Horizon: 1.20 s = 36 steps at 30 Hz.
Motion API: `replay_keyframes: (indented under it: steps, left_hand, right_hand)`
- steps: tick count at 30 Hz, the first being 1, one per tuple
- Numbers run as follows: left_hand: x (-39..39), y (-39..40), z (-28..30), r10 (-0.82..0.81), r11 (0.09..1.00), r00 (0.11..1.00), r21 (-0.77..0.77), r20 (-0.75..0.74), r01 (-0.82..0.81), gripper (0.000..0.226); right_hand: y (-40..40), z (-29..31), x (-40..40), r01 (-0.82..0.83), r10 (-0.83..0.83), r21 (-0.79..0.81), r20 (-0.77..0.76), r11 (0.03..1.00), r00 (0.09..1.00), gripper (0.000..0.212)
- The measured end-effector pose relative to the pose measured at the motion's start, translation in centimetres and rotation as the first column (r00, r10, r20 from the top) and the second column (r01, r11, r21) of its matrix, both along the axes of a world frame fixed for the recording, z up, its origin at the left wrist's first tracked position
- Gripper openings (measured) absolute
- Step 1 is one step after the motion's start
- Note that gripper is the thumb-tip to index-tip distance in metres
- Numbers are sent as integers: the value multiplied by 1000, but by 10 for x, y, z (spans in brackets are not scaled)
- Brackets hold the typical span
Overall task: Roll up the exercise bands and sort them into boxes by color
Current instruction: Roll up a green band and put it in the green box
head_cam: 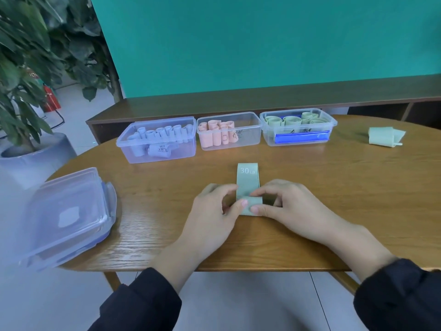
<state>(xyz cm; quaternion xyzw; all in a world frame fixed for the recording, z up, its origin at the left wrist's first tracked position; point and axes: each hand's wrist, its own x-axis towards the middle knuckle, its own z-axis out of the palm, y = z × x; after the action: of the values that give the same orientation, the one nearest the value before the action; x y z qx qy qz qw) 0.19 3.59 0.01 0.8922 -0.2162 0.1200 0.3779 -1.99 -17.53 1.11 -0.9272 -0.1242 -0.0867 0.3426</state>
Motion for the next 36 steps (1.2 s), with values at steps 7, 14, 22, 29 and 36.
replay_keyframes:
  steps: [7, 14, 22, 29, 36]
  left_hand:
    - [12, -1, -2, -117, 990, 993, 82, 9, 116, 27]
    - [36, -11, 15, -130, 919, 990, 368, -54, 141, 41]
    - [74, -16, 29, -127, 951, 992, 282, -20, 127, 41]
    - [91, -25, 28, -152, 972, 988, 185, 28, 145, 11]
    - [111, -31, 18, -202, 961, 979, 189, -22, 203, 40]
  right_hand:
    - [-6, 4, 32, 22, -22, -94, 2, 995, 1000, 34]
    - [-7, 8, 35, 3, -5, 36, 61, 999, 998, 20]
    - [-19, 15, 62, 19, -25, -165, -31, 986, 999, 37]
    - [-26, 11, 93, 77, -74, -91, 41, 993, 996, 23]
    - [-27, 7, 104, 33, -36, 30, 86, 999, 996, 8]
